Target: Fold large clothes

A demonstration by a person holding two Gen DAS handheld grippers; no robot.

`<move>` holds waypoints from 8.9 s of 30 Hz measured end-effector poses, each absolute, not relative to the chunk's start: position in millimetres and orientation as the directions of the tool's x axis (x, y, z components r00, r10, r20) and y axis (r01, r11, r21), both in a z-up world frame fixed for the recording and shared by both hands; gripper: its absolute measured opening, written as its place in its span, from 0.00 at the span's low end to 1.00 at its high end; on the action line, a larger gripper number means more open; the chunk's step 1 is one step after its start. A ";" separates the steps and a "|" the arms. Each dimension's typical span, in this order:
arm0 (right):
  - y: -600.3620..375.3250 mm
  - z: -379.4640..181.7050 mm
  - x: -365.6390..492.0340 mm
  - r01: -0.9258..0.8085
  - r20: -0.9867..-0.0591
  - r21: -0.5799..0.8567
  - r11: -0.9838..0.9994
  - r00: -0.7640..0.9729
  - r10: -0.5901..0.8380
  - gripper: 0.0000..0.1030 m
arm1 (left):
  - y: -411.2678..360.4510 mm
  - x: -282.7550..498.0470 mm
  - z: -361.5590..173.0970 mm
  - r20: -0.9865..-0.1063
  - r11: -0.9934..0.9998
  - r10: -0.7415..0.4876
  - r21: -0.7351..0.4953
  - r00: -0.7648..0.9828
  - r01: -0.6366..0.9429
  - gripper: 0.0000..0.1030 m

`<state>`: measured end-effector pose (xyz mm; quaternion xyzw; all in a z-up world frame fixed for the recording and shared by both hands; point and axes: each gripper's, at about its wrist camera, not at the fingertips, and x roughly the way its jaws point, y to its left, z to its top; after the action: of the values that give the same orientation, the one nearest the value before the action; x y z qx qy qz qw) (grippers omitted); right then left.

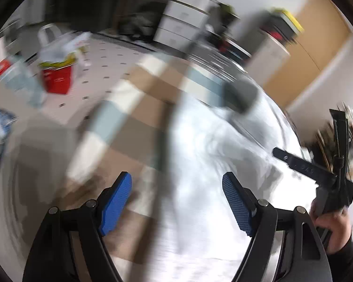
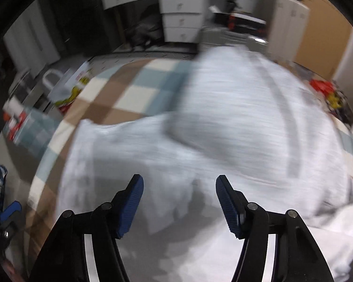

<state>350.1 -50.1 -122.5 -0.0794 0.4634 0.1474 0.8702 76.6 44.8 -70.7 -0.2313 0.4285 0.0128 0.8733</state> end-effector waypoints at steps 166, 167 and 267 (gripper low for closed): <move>-279.4 27.6 350.4 -0.197 -0.355 0.424 0.884 0.862 0.362 0.00 | -122.8 192.3 46.0 -0.478 0.878 -0.435 -0.037 0.763 0.477 0.93; -275.9 29.9 349.3 -0.199 -0.362 0.408 0.891 0.861 0.358 0.00 | -120.6 198.2 35.0 -0.499 0.893 -0.405 -0.033 0.766 0.450 0.93; -256.8 -108.3 106.2 -0.086 -0.710 0.263 0.961 0.657 0.254 0.56 | -81.2 85.2 -87.1 -0.787 0.904 -0.420 -0.319 0.452 0.285 0.48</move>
<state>106.1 -256.8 -108.3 0.1036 0.4034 0.0940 0.9043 85.2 -81.2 -87.1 -0.0701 0.4806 -0.2076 0.8491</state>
